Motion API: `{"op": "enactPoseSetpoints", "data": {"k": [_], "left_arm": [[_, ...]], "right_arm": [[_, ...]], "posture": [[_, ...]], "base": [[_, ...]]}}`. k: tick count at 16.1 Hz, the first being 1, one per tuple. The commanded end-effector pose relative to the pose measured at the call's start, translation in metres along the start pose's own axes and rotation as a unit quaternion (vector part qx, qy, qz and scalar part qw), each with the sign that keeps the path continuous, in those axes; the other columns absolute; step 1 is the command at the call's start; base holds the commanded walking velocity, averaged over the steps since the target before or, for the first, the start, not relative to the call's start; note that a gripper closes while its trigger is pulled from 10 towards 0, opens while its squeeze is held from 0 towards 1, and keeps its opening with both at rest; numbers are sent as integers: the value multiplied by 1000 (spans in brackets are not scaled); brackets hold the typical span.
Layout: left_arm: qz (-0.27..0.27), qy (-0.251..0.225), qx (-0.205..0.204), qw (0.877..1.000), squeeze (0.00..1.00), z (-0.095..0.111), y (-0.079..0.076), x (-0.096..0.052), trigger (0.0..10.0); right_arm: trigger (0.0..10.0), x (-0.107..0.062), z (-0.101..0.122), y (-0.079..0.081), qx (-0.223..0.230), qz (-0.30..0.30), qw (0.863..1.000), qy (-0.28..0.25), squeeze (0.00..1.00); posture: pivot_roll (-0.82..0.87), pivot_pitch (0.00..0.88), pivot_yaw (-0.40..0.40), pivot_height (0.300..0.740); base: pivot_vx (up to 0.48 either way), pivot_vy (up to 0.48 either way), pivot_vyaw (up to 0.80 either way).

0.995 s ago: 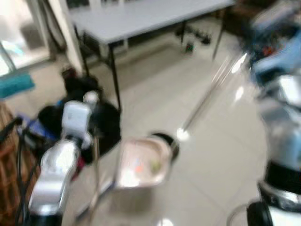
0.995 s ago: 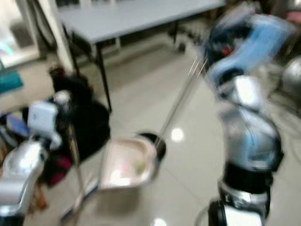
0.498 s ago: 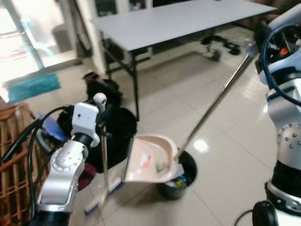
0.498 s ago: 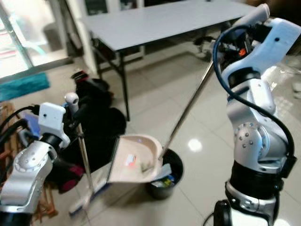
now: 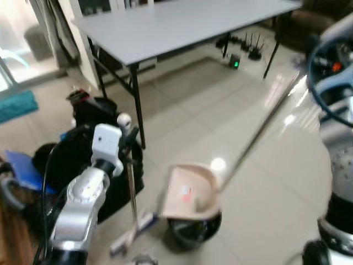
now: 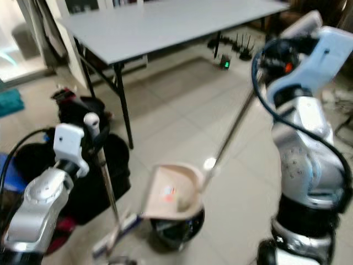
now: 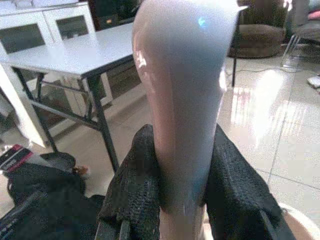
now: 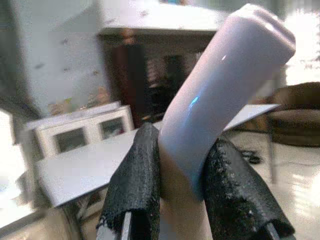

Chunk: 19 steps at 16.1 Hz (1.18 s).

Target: Sweep floor

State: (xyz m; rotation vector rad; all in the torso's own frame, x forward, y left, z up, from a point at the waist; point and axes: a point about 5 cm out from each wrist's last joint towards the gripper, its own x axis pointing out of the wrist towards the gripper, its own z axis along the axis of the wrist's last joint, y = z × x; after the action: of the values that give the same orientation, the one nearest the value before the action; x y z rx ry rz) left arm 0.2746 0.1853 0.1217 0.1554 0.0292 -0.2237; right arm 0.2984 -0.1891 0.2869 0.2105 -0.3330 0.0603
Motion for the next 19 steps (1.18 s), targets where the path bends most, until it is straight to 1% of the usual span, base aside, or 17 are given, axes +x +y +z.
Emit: {"op": "enactPoseSetpoints", "data": {"k": [1, 2, 4, 6, 8, 11, 12, 14, 18, 19], "left_arm": [[-1, -17, 15, 1000, 0, 8, 1, 2, 10000], [0, -15, 16, 1000, 0, 7, 0, 1, 10000], [1, -16, 17, 1000, 0, 6, -1, 0, 10000], [5, -17, 15, 1000, 0, 6, 0, -3, 10000], [8, -18, 19, 1000, 0, 5, 1, -6, 10000], [7, -16, 22, 1000, 0, 5, 1, -6, 10000], [6, -16, 23, 1000, 0, 5, 1, -5, 10000], [6, -16, 23, 1000, 0, 5, 1, -5, 10000], [-1, -18, 28, 999, 0, 7, 1, -2, 10000], [-2, -19, 29, 999, 0, 7, 1, -1, 10000]], "right_arm": [[10000, -1, 12, -1, -7, 5, 1000, -22, 0], [10000, -1, 10, -2, -21, 6, 1000, -18, 0], [10000, 0, 8, -4, -35, 6, 999, -16, 0], [10000, 2, 7, -2, -46, 10, 999, -20, 0], [10000, 5, 4, 8, -84, 35, 995, -30, 0], [10000, 6, -1, 14, -118, 53, 991, -35, 0], [10000, 6, -6, 21, -146, 69, 986, -44, 0], [10000, 6, -10, 25, -154, 78, 984, -52, 0], [10000, 2, -28, 46, -145, 101, 981, -77, 0], [10000, 2, -35, 53, -152, 106, 979, -81, 0]], "posture": [[-6, 0, 11, 740], [3, 0, 2, 740], [10, 0, -6, 740], [16, 0, -12, 740], [22, 0, -15, 740], [23, 0, -15, 740], [23, 0, -14, 740], [24, 0, -14, 740], [28, 0, 2, 740], [29, 0, 5, 740]], "base": [[0, 0, 0], [0, 0, 0], [0, 0, 0], [0, 0, 0], [0, 0, 0], [0, 0, 0], [0, 0, 0], [0, 0, 0], [0, 0, 0], [0, 0, 0]]}}
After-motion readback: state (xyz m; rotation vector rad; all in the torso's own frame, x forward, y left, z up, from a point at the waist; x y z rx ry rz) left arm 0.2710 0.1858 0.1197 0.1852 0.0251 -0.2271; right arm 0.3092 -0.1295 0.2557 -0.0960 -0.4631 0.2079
